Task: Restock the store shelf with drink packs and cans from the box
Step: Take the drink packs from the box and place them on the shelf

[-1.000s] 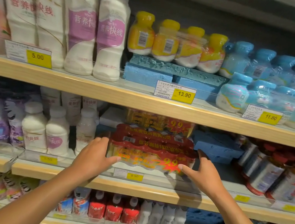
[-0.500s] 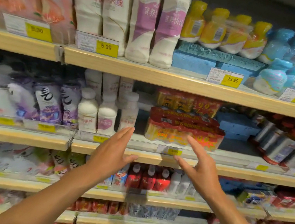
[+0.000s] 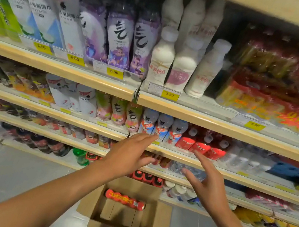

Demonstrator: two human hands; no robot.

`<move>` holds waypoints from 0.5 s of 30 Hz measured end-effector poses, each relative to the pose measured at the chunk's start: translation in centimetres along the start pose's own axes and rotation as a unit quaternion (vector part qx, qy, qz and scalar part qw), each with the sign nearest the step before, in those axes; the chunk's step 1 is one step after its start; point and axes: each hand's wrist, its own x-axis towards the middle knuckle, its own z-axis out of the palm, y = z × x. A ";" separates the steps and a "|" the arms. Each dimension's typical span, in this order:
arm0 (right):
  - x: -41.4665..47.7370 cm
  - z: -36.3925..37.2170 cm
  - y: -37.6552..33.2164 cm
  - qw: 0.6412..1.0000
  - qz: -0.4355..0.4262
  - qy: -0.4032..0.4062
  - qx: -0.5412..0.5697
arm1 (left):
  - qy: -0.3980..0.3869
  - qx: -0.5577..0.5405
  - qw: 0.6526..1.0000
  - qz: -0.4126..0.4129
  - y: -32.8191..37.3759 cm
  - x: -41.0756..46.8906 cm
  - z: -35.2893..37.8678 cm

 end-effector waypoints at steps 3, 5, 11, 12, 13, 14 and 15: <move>-0.5 4.3 2.7 0.998 0.028 -0.060 0.008 | -0.053 -0.024 0.995 -0.075 -3.5 -2.5 4.0; -0.8 7.2 4.6 0.994 0.042 -0.097 0.000 | -0.092 -0.026 0.988 -0.120 -5.8 -4.2 6.9; -1.2 17.5 12.2 0.979 0.064 -0.194 -0.014 | -0.189 -0.008 0.961 -0.203 -13.6 -8.2 17.5; -1.2 19.4 13.6 0.976 0.062 -0.207 -0.019 | -0.203 -0.002 0.956 -0.213 -14.9 -8.7 19.3; -1.1 21.4 14.9 0.973 0.067 -0.218 -0.026 | -0.225 0.005 0.950 -0.219 -16.3 -9.0 21.3; -1.0 23.5 16.3 0.970 0.076 -0.227 -0.033 | -0.241 0.008 0.944 -0.225 -17.7 -9.4 23.3; -1.0 25.9 18.0 0.967 0.086 -0.239 -0.036 | -0.253 0.007 0.940 -0.230 -19.1 -9.8 25.6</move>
